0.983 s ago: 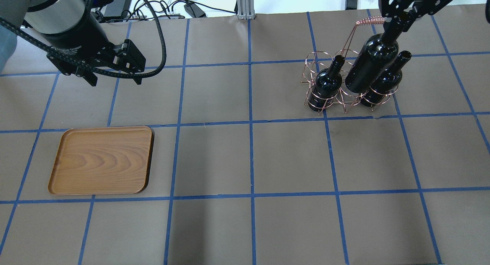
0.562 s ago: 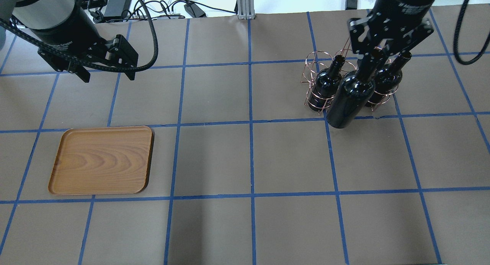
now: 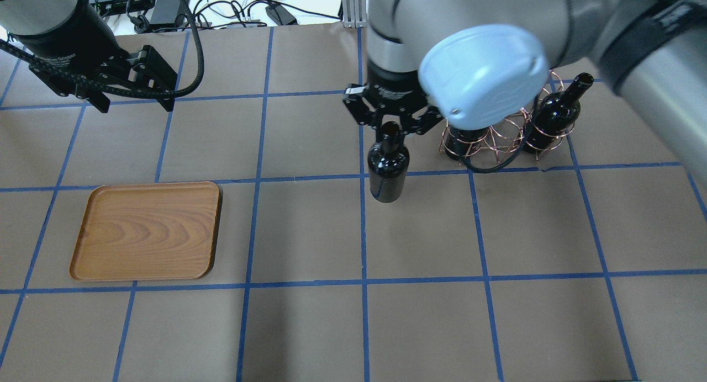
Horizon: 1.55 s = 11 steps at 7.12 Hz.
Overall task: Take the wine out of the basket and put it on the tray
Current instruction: 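Lift the bottle out of the rack with the right gripper, then carry the bottle toward the tray and stand it upright on the table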
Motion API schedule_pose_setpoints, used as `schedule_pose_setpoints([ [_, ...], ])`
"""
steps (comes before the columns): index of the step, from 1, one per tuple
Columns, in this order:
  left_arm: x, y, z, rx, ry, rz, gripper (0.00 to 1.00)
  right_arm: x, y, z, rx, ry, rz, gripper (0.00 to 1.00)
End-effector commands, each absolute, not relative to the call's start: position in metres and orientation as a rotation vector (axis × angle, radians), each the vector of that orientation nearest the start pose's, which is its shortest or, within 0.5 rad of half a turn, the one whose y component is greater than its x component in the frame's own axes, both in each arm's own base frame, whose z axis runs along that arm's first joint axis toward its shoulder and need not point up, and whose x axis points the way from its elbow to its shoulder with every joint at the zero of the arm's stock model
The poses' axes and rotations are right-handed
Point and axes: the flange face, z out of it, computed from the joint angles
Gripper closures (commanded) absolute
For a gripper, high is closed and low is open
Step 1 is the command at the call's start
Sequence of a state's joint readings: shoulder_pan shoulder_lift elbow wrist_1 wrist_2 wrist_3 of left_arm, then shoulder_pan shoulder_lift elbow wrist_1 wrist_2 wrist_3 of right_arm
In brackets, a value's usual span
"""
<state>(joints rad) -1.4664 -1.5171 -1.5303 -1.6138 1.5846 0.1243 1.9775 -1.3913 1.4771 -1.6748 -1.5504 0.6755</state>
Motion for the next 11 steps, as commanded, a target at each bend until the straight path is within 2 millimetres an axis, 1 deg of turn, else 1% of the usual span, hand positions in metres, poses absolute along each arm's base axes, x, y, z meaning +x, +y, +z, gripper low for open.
schedule_pose_setpoints([
  [1,-0.081,-0.482,0.529,0.033,3.122,-0.059,0.0,0.412,-0.449,0.42,0.481,3.079,-0.011,0.82],
  [2,-0.081,-0.481,0.527,0.033,3.123,-0.05,0.0,0.41,-0.44,0.419,0.479,3.081,0.043,0.83],
  [3,-0.08,-0.482,0.527,0.031,3.123,-0.05,0.0,0.408,-0.423,0.42,0.539,3.048,0.153,0.88],
  [4,-0.082,-0.481,0.526,0.036,3.124,-0.045,0.0,0.404,-0.416,0.415,0.551,3.044,0.163,0.88],
  [5,-0.082,-0.481,0.526,0.038,3.125,-0.045,0.0,0.409,-0.424,0.417,0.544,3.011,0.098,0.88],
  [6,-0.083,-0.481,0.526,0.04,3.127,-0.046,0.0,0.41,-0.429,0.414,0.554,3.011,0.061,0.88],
  [7,-0.084,-0.481,0.525,0.043,3.127,-0.043,0.0,0.407,-0.434,0.417,0.538,3.038,-0.001,0.88],
  [8,-0.085,-0.481,0.524,0.043,3.129,-0.041,0.0,0.409,-0.439,0.417,0.548,3.042,-0.012,0.88],
  [9,-0.086,-0.481,0.524,0.045,3.13,-0.042,0.0,0.414,-0.447,0.421,0.56,3.04,-0.018,0.88],
  [10,-0.087,-0.481,0.524,0.046,3.135,-0.04,0.0,0.415,-0.448,0.415,0.558,3.066,0.005,0.88],
  [11,-0.087,-0.483,0.522,0.036,3.138,-0.038,0.0,0.416,-0.447,0.414,0.559,3.055,0.022,0.88],
])
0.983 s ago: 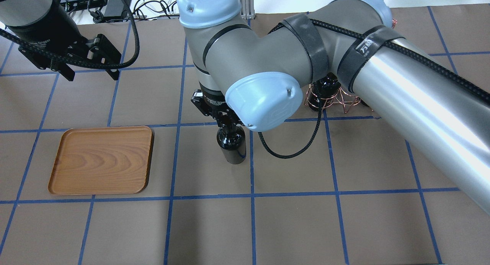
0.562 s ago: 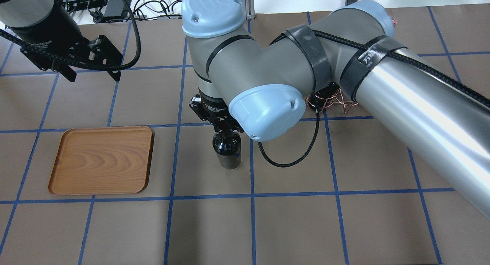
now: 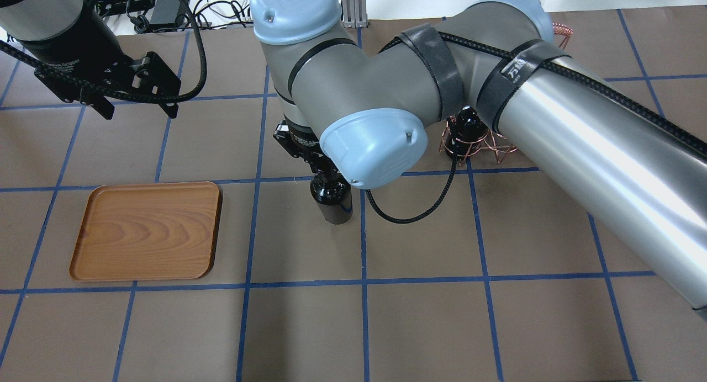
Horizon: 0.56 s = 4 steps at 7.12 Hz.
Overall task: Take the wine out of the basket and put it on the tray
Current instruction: 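Carry the bottle toward the tray and stand it upright on the table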
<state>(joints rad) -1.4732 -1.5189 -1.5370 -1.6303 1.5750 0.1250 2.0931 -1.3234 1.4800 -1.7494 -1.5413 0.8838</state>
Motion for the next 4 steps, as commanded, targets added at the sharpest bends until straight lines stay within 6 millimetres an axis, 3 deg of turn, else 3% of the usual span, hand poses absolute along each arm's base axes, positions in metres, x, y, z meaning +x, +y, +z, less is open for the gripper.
schedule_pose_setpoints([
  [1,-0.087,-0.4822,0.523,0.036,3.137,-0.04,0.0,0.4166,-0.4465,0.407,0.559,3.067,0.046,0.86],
  [2,-0.0869,-0.4817,0.5238,0.036,3.135,-0.042,0.0,0.4173,-0.4456,0.408,0.554,3.065,0.044,0.83],
  [3,-0.087,-0.4827,0.5223,0.036,3.137,-0.038,0.0,0.4175,-0.4458,0.407,0.552,3.068,0.048,0.65],
  [4,-0.0876,-0.4819,0.5229,0.038,3.135,-0.038,0.0,0.4173,-0.4456,0.4062,0.552,3.069,0.05,0.4],
])
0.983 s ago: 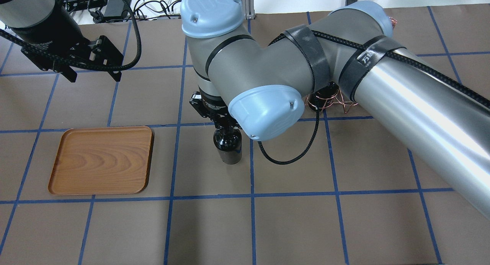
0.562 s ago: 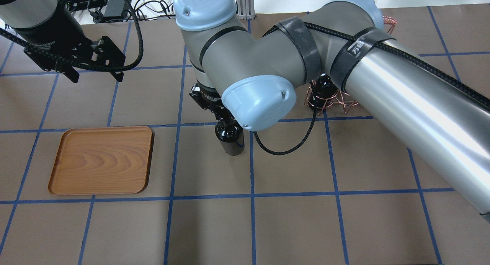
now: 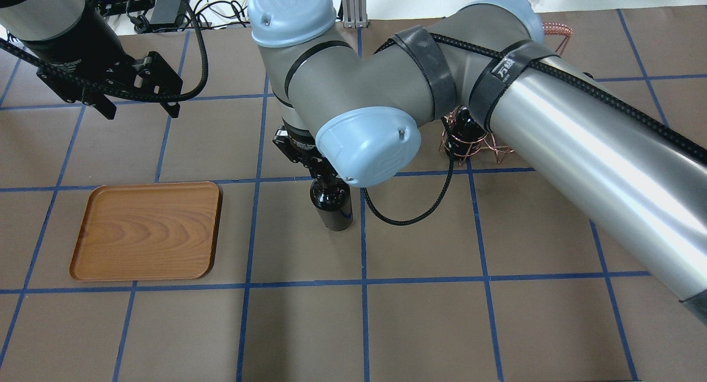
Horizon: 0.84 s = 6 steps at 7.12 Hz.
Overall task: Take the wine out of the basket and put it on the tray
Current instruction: 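Carry the bottle toward the tray and stand it upright on the table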
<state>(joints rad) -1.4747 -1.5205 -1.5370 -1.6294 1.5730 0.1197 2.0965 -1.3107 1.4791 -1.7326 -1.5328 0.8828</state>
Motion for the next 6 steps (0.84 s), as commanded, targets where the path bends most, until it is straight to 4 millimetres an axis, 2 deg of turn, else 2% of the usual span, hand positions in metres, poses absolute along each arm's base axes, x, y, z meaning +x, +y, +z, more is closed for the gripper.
schedule_pose_setpoints([
  [1,-0.088,-0.482,0.521,0.041,3.137,-0.033,0.0,0.417,-0.446,0.406,0.55,3.071,0.05,0.22],
  [3,-0.088,-0.479,0.526,0.041,3.133,-0.047,0.0,0.417,-0.446,0.408,0.533,3.07,0.042,0.15],
  [4,-0.089,-0.475,0.533,0.05,3.13,-0.068,0.0,0.415,-0.448,0.416,0.503,3.064,0.022,0.12],
  [5,-0.09,-0.471,0.532,0.005,3.137,-0.046,0.0,0.403,-0.454,0.434,0.436,3.055,-0.032,0.09],
  [6,-0.089,-0.47,0.532,-0.007,3.141,-0.039,0.0,0.378,-0.463,0.455,0.362,3.057,-0.087,0.07],
])
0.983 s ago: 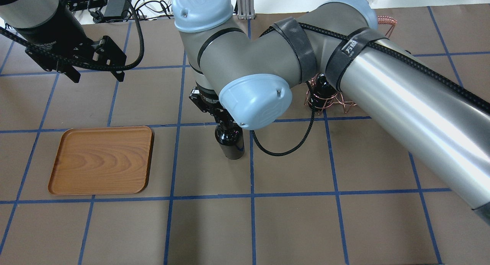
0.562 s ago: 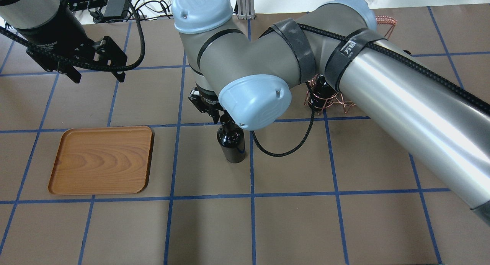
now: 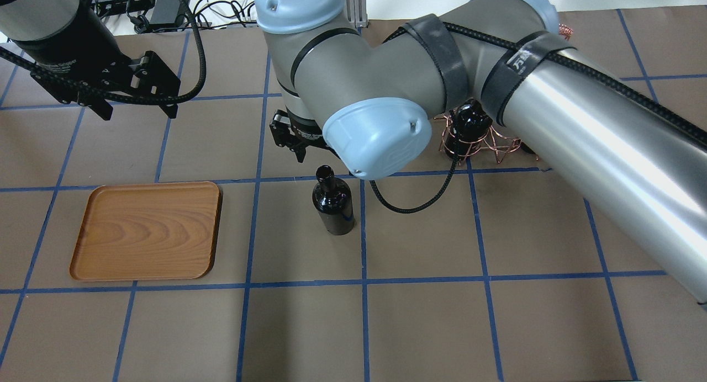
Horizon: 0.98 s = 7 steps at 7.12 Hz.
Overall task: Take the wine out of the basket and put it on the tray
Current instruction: 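Open the right gripper and raise it back over the rack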
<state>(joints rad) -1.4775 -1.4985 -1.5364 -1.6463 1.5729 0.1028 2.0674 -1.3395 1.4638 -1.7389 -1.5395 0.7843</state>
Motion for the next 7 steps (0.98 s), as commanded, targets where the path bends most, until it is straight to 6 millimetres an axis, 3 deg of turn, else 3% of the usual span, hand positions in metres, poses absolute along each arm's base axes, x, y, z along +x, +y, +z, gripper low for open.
schedule_pose_setpoints([
  [1,-0.088,-0.471,0.528,0.005,3.135,-0.028,0.0,0.339,-0.474,0.475,0.34,3.058,-0.1,0.07],
  [2,-0.092,-0.471,0.522,-0.002,3.133,0.008,0.0,0.296,-0.48,0.493,0.188,3.086,-0.106,0.07],
  [3,-0.118,-0.467,0.519,0.057,3.145,0.017,0.0,0.25,-0.484,0.506,0.148,3.109,-0.06,0.07],
  [4,-0.163,-0.458,0.513,0.151,3.13,0.026,0.0,0.206,-0.488,0.517,0.039,3.118,-0.041,0.08],
  [5,-0.209,-0.442,0.505,0.182,3.131,0.043,0.0,0.176,-0.491,0.523,0.0,3.123,-0.027,0.09],
  [6,-0.242,-0.431,0.485,0.147,3.129,0.08,0.0,0.17,-0.487,0.527,0.004,3.124,-0.039,0.08],
  [7,-0.27,-0.434,0.465,0.199,3.161,-0.017,0.0,0.171,-0.485,0.528,0.0,3.124,-0.046,0.0],
])
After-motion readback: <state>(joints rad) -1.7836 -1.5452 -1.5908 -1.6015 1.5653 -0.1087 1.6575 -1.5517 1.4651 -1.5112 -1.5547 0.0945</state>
